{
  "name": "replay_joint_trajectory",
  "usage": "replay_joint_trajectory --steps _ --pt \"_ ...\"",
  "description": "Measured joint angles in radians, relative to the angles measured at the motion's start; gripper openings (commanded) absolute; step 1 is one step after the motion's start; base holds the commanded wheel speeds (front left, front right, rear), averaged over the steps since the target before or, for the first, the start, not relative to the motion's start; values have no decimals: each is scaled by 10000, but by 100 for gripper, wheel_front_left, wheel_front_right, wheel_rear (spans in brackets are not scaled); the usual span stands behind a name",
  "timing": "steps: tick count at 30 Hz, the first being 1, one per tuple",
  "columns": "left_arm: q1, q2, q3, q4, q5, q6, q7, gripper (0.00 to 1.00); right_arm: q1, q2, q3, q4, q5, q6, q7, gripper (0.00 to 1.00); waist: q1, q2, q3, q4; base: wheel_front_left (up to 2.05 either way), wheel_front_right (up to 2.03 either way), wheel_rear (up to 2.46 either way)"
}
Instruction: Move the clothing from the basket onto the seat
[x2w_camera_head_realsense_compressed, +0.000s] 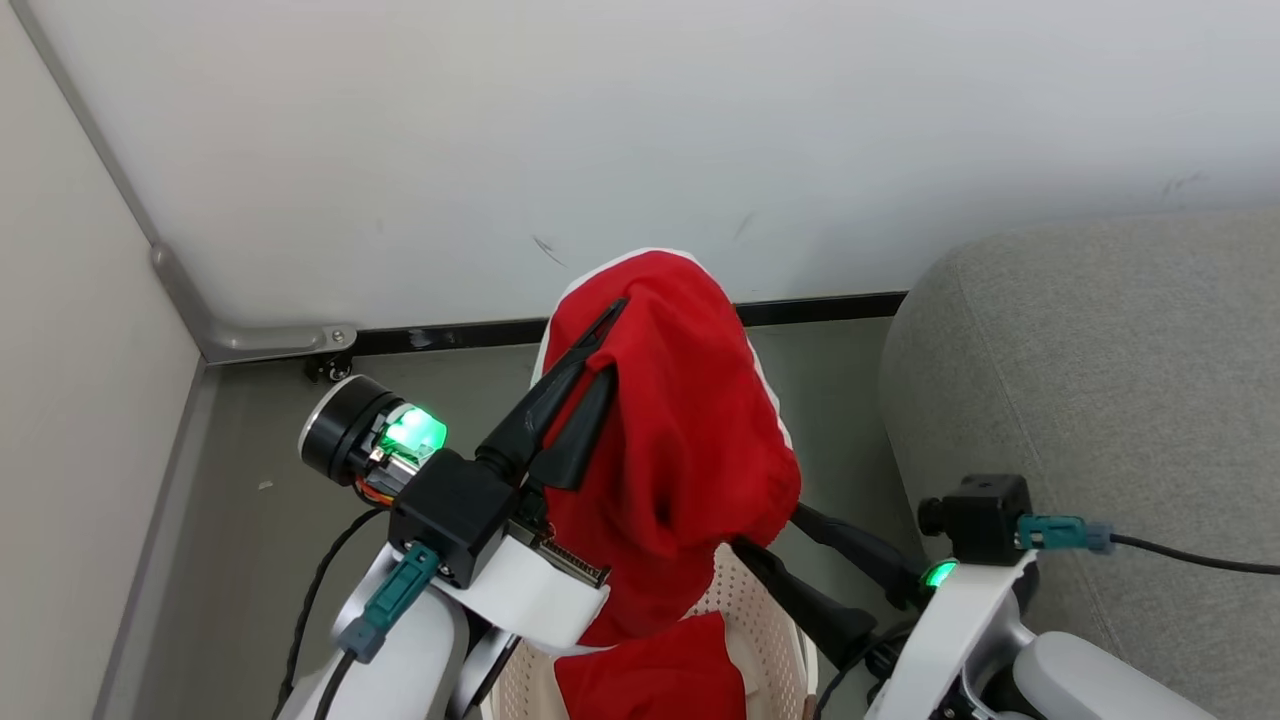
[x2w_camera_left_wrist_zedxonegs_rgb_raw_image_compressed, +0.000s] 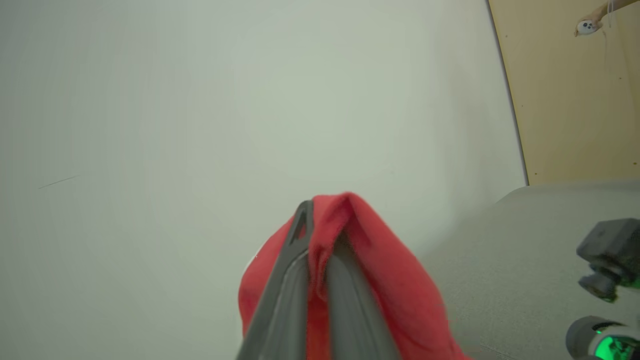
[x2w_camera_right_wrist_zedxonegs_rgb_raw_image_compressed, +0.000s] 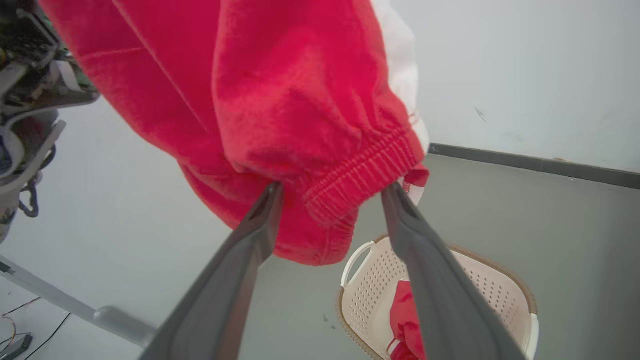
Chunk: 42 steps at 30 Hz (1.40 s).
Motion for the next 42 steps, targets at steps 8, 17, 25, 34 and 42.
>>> replay_joint_trajectory --steps 8,17,25,34,42 --pt "0 4 -92 -15 15 -6 0 0 -805 -387 1055 -876 217 0 -339 100 0 0 53 106 0 0 0" --pt "9 8 -105 -23 13 -40 0 0 -1026 -713 1354 -813 616 0 -995 100 0 0 77 33 0 0 0" --pt "10 -13 -221 -27 12 -94 0 0 -1623 -644 1486 -755 696 0 -1764 100 0 0 91 -20 0 0 0" --pt "147 -54 -261 140 -54 -98 0 0 -2072 -556 1950 -192 366 0 -2332 40 0 0 93 -32 0 0 0" --pt "494 -58 -109 556 -324 -94 0 0 -2110 -527 1998 303 249 0 -2640 0 0 0 72 -78 0 0 0"
